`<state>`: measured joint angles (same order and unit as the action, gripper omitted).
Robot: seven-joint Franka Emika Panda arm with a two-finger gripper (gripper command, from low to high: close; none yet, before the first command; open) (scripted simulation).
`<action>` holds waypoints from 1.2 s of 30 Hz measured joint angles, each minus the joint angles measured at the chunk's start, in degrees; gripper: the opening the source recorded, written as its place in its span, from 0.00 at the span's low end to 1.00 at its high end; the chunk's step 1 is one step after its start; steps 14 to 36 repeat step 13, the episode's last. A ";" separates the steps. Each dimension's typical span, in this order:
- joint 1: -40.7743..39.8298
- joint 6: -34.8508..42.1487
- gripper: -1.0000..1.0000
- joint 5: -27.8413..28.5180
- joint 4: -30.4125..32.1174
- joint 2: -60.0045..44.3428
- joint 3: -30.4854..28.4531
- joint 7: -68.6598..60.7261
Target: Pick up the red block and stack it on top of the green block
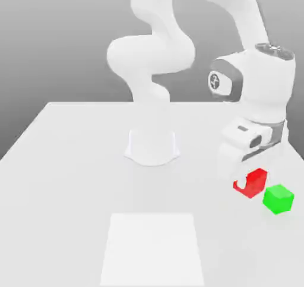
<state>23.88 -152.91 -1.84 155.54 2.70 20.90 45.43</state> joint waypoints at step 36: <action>8.93 -9.25 1.00 11.78 -3.02 -12.95 -3.92 13.42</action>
